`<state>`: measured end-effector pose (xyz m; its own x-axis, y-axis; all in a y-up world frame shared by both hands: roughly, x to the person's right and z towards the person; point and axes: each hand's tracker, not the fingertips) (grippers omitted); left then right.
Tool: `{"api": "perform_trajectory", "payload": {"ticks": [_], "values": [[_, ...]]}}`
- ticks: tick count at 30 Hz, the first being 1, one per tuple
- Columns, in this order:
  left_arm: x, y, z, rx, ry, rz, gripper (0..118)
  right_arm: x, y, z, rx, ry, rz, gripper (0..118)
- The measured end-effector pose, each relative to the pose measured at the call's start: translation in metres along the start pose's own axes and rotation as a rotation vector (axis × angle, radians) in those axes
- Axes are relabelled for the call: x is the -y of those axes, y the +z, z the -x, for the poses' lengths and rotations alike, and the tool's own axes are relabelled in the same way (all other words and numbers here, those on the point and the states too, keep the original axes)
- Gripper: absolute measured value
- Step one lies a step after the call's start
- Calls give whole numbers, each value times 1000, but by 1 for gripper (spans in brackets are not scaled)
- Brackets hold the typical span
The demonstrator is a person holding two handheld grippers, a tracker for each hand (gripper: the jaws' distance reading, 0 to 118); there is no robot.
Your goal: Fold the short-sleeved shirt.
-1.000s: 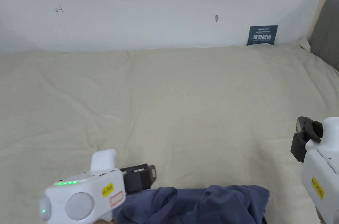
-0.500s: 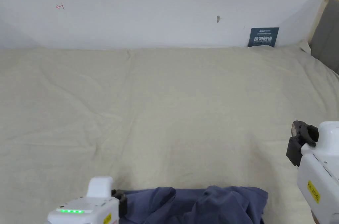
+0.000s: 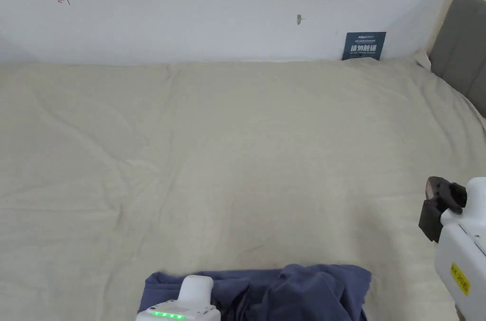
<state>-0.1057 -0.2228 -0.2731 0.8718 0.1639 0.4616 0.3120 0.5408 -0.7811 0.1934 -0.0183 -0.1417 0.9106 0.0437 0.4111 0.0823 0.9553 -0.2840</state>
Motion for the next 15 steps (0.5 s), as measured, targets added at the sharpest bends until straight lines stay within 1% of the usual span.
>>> {"api": "perform_trajectory", "payload": {"ticks": [5,8,10,15], "values": [[-5,-8,-15,4,-21,-1,2,1,3,0,2,-2,0,0],[-8,-2,-7,13,-19,6,2,1,5,0,0,-5,2,0],[-14,14,4,71,48,-8,2,0,8,2,-2,-6,0,0],[-34,77,55,231,204,-116,2,-3,12,7,-16,-1,-13,0]]}}
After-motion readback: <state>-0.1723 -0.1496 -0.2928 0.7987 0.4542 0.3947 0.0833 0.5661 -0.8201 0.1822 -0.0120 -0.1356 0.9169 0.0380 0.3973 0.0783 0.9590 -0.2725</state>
